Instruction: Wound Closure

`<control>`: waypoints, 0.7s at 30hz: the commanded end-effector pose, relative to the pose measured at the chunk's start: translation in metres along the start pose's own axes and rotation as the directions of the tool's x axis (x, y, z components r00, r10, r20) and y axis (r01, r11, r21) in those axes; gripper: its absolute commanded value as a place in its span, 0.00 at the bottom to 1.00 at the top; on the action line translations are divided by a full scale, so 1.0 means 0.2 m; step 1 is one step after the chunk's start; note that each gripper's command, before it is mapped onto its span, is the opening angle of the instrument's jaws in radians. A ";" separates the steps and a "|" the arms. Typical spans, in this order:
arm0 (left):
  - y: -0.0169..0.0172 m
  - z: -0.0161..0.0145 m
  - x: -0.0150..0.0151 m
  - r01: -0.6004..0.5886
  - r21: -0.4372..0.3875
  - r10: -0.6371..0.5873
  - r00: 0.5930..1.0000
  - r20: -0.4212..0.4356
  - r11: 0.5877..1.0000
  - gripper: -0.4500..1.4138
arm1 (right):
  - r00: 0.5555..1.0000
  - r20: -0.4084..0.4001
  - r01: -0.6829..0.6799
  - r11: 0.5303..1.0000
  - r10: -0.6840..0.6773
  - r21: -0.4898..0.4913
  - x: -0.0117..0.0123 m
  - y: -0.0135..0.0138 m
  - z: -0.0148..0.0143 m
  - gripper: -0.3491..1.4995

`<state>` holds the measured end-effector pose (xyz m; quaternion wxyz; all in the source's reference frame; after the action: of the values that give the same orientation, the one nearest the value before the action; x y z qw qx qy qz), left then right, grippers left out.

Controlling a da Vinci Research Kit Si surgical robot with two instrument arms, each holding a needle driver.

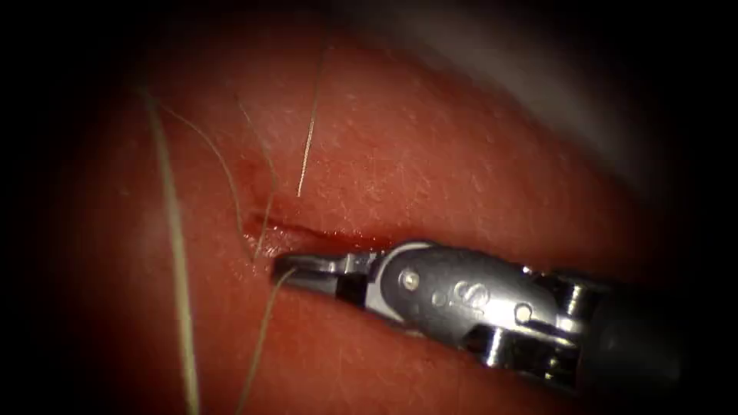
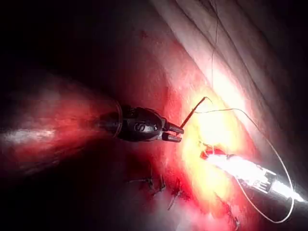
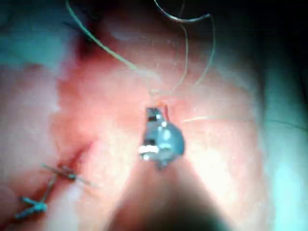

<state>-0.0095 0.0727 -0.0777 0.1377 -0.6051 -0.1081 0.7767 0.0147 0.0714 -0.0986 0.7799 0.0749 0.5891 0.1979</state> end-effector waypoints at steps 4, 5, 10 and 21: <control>0.002 0.003 -0.003 0.002 -0.002 -0.002 1.000 0.000 1.000 0.05 | 0.999 0.033 0.003 0.999 -0.005 0.042 0.000 -0.001 -0.002 0.00; 0.002 0.003 -0.003 0.002 -0.002 -0.002 1.000 0.000 1.000 0.05 | 0.999 0.038 0.003 0.999 -0.005 0.046 0.001 -0.002 -0.003 0.00; 0.002 0.002 -0.003 0.002 -0.002 -0.002 1.000 0.000 1.000 0.05 | 0.999 0.047 0.002 0.995 -0.006 0.095 0.009 -0.017 -0.010 0.00; 0.002 0.002 -0.003 0.002 -0.003 -0.002 1.000 0.000 1.000 0.05 | 0.998 0.055 0.027 0.968 -0.042 0.250 0.027 -0.066 -0.011 0.00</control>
<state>-0.0094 0.0726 -0.0777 0.1372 -0.6052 -0.1085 0.7766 0.0160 0.0615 -0.1088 0.7856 0.1671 0.5860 0.1078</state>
